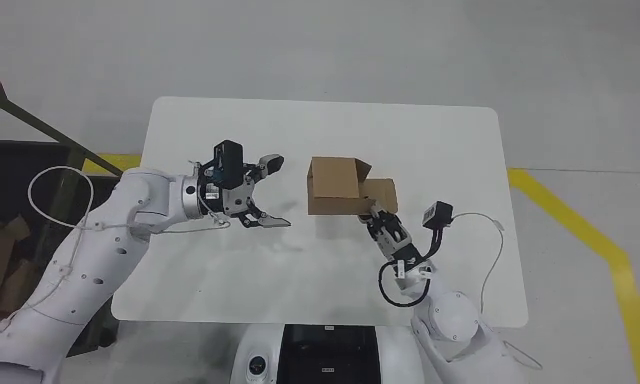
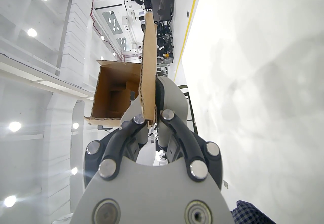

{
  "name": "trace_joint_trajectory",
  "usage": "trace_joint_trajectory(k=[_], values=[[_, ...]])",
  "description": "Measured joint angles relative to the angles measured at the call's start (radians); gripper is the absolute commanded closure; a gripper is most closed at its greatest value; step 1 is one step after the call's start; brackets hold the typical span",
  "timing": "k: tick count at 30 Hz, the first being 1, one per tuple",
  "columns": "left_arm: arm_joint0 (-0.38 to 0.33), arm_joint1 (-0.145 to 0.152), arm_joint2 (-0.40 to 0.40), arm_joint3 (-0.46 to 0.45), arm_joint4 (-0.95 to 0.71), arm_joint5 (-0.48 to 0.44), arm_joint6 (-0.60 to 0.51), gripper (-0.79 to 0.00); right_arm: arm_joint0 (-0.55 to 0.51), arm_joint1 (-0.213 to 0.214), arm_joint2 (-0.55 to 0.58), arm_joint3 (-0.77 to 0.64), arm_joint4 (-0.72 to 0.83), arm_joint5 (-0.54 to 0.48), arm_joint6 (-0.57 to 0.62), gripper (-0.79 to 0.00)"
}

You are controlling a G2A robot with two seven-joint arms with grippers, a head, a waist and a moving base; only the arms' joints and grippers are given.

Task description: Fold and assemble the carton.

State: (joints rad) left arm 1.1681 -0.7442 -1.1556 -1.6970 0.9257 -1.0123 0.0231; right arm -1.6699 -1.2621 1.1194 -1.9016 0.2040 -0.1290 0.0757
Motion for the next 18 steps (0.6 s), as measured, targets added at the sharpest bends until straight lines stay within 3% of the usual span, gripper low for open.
trace_joint_trajectory(k=[13,18], values=[[0.007,-0.003,-0.004,-0.008,0.003,0.031,-0.025,-0.785,0.008,-0.002,-0.003,0.006,-0.016,0.002,-0.006,0.0],[0.009,-0.013,0.008,-0.005,0.053,0.038,0.014,-0.785,0.016,-0.006,-0.011,0.017,-0.041,-0.015,-0.025,0.0]])
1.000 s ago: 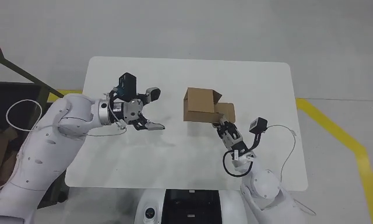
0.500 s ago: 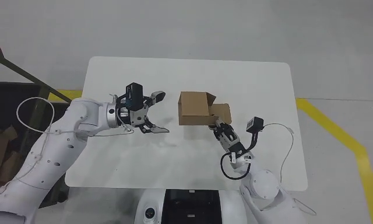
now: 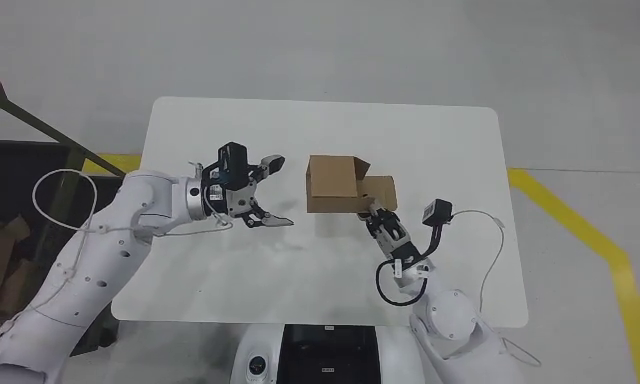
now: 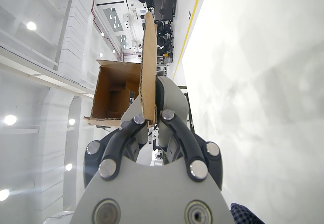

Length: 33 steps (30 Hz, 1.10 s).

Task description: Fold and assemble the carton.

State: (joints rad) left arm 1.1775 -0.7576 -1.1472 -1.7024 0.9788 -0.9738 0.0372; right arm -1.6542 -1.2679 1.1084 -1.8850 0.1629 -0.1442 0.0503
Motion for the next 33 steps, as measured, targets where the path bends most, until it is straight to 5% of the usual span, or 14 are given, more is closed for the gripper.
trace_joint_trajectory(k=[11,23,33], values=[[-0.042,-0.042,0.088,0.059,0.113,0.009,0.145,-0.785,-0.004,-0.007,-0.023,0.013,-0.058,-0.029,-0.037,0.0],[-0.074,-0.071,0.133,0.119,0.12,-0.003,0.168,-0.785,-0.007,-0.014,-0.047,0.001,-0.097,-0.043,-0.045,0.0],[-0.078,-0.082,0.13,0.132,0.085,-0.018,0.146,-0.671,-0.008,-0.019,-0.058,0.001,-0.136,-0.043,-0.059,0.0]])
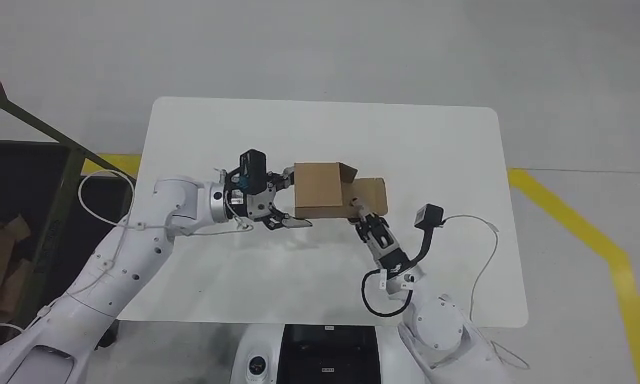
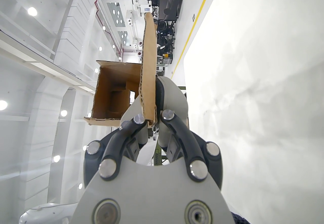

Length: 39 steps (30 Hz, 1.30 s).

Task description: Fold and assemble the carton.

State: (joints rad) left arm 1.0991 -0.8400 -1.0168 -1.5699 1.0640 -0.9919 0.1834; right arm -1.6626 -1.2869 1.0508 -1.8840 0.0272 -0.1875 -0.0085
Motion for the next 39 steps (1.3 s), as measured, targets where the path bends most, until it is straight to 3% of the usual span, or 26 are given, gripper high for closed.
trace_joint_trajectory(k=[5,9,12,15,18,20,21,23,30,33,34,36,37,38,39], values=[[0.003,-0.004,-0.007,0.002,-0.009,-0.007,-0.006,-0.597,0.003,-0.002,-0.003,0.004,-0.008,0.002,-0.002,0.0],[0.006,-0.006,-0.011,0.006,-0.015,-0.013,-0.014,-0.471,0.005,-0.004,-0.004,0.006,-0.013,0.003,-0.002,0.0],[0.008,-0.009,-0.015,0.009,-0.02,-0.017,-0.018,-0.468,0.007,-0.006,-0.005,0.007,-0.016,0.003,-0.002,0.0],[0.01,-0.011,-0.018,0.011,-0.024,-0.017,-0.021,-0.462,0.009,-0.007,-0.006,0.008,-0.019,0.001,-0.005,-0.262],[0.012,-0.013,-0.022,0.014,-0.027,-0.02,-0.023,-0.388,0.011,-0.009,-0.008,0.008,-0.021,0.002,-0.007,-0.311],[0.013,-0.015,-0.023,0.015,-0.029,-0.021,-0.023,-0.382,0.013,-0.01,-0.008,0.009,-0.023,0.002,-0.006,-0.363],[0.013,-0.016,-0.023,0.016,-0.03,-0.021,-0.023,-0.385,0.014,-0.01,-0.009,0.009,-0.024,0.003,-0.006,-0.428],[0.014,-0.017,-0.024,0.017,-0.031,-0.021,-0.023,-0.391,0.015,-0.011,-0.009,0.01,-0.025,0.005,-0.005,-0.646],[0.018,-0.019,-0.03,0.025,-0.035,-0.02,-0.016,-0.391,0.019,-0.014,0.001,0.009,-0.017,0.005,-0.015,-0.754],[0.022,-0.018,-0.035,0.029,-0.032,-0.02,-0.01,-0.388,0.016,-0.012,0.032,0.003,-0.002,-0.001,-0.031,-0.727],[0.025,-0.017,-0.036,0.031,-0.03,-0.02,-0.008,-0.388,0.013,-0.011,0.047,0.0,0.004,-0.005,-0.035,-0.653],[0.031,-0.015,-0.041,0.036,-0.025,-0.02,-0.001,-0.388,0.003,-0.008,0.084,-0.012,0.015,-0.016,-0.036,-0.372],[0.034,-0.013,-0.044,0.039,-0.022,-0.02,0.002,-0.382,-0.001,-0.006,0.101,-0.019,0.019,-0.025,-0.033,-0.292],[0.038,-0.011,-0.047,0.042,-0.018,-0.02,0.006,-0.372,-0.007,-0.003,0.123,-0.027,0.029,-0.04,-0.019,-0.099],[0.041,-0.009,-0.049,0.043,-0.014,-0.02,0.01,-0.376,-0.011,0.0,0.139,-0.031,0.038,-0.052,-0.003,0.0]])
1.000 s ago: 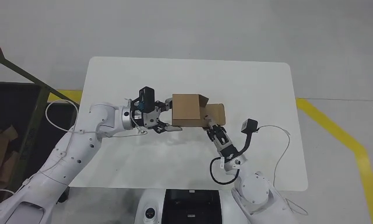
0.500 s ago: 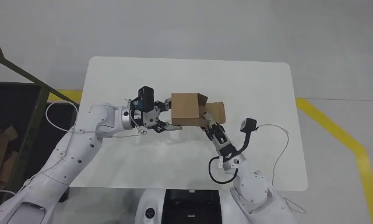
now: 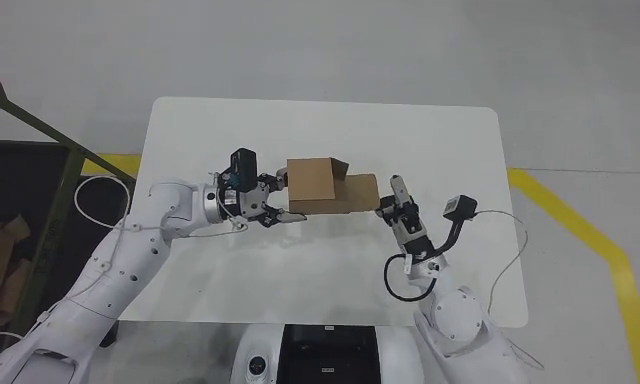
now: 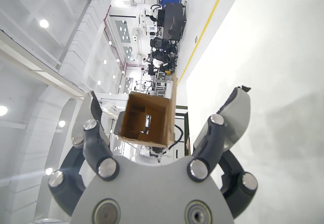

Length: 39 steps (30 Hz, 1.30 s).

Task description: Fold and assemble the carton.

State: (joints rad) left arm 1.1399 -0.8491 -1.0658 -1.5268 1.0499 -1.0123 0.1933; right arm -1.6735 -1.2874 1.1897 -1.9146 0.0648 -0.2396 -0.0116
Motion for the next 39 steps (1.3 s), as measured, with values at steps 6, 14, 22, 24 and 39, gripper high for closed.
trace_joint_trajectory(k=[6,14,22,24,39], values=[[0.018,0.015,-0.014,0.004,0.024,0.0,0.019,-0.351,0.002,0.018,0.113,-0.007,-0.022,-0.054,0.124,0.0],[0.041,0.035,-0.007,-0.041,0.047,0.0,0.064,-0.332,0.078,0.043,0.17,0.038,0.043,-0.16,0.477,0.0],[0.041,0.051,0.016,-0.061,0.062,0.0,0.088,-0.336,0.148,0.056,0.154,0.055,0.039,-0.12,0.682,0.0],[0.038,0.055,0.022,-0.064,0.065,0.0,0.092,-0.342,0.151,0.059,0.142,0.039,0.019,-0.102,0.723,0.0],[0.011,0.075,0.096,-0.095,0.065,0.0,0.135,-0.326,0.208,0.073,0.091,0.028,-0.036,-0.028,0.842,0.0]])
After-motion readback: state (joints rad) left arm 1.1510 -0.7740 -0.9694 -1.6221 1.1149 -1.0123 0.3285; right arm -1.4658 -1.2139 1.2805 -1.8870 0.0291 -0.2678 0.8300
